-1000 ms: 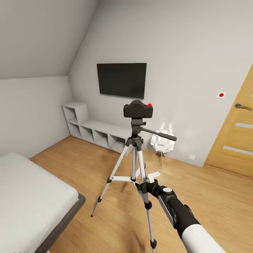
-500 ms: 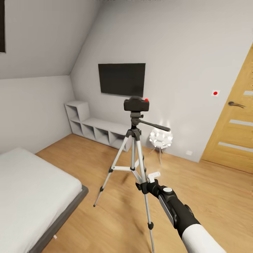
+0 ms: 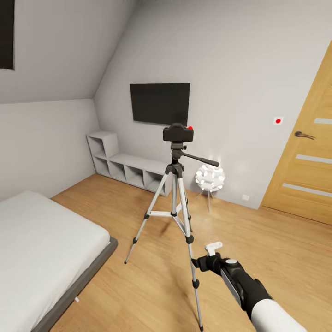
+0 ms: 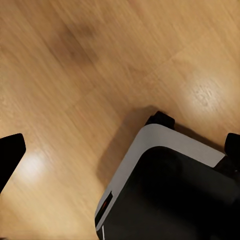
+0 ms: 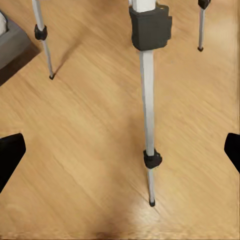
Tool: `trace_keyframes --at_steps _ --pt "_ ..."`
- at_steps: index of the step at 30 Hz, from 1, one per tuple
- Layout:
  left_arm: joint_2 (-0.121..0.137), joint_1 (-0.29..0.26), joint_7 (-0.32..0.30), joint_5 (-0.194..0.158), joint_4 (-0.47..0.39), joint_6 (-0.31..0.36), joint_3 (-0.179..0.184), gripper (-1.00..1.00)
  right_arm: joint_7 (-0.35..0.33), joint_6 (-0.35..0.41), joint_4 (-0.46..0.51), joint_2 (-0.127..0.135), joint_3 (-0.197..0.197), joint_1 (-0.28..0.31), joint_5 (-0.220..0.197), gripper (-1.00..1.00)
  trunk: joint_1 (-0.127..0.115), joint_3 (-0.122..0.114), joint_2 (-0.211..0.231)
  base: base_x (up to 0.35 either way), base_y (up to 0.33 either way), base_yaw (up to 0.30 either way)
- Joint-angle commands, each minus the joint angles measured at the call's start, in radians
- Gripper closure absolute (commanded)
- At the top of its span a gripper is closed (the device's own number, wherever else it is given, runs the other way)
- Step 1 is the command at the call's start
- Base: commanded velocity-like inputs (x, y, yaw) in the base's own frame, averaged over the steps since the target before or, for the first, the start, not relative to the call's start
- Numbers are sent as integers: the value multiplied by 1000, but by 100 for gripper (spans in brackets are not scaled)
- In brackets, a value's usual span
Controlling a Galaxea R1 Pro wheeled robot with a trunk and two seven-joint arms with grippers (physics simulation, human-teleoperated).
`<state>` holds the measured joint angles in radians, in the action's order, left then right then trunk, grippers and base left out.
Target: Attach the digital camera to the camera tripod in the bedroom.
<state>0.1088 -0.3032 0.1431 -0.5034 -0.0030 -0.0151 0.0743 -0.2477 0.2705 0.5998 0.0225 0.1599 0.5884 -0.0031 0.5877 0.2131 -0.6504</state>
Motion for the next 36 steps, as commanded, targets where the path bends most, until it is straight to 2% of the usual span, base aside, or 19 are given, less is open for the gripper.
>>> trace_keyframes --at_steps 1,11,12,18,25,29,30,36 --pt "0 -1 3 -8 0 -1 8 -100 -2 5 -51 17 3 1 -3 -100 0 1 -1 -18 0 0" --pt "1 -1 3 -6 0 -1 9 -100 -10 -4 -326 96 0 1 -8 -100 0 1 -1 -6 0 0" --pt "0 -1 3 -6 0 -1 9 -100 -11 -6 -383 106 1 1 -8 -100 0 1 -1 -1 0 0" --pt "-6 -1 3 -8 1 0 8 -100 -2 -11 -557 121 1 1 -8 -100 0 1 -1 0 0 0" --pt "-23 -1 3 -11 3 7 6 -100 7 -17 -621 134 0 -13 -6 -100 0 1 -1 0 0 0" --pt "-27 -1 4 -11 3 10 6 -100 9 -30 -628 137 1 -47 -7 -100 0 1 -1 0 0 0" --pt "-29 -1 4 -12 3 11 6 -100 9 -42 -631 139 1 -77 -7 -100 0 1 -1 0 0 0" --pt "-31 -1 3 -12 3 12 6 -100 10 -69 -633 140 0 -127 -8 -100 0 1 -1 0 0 0"
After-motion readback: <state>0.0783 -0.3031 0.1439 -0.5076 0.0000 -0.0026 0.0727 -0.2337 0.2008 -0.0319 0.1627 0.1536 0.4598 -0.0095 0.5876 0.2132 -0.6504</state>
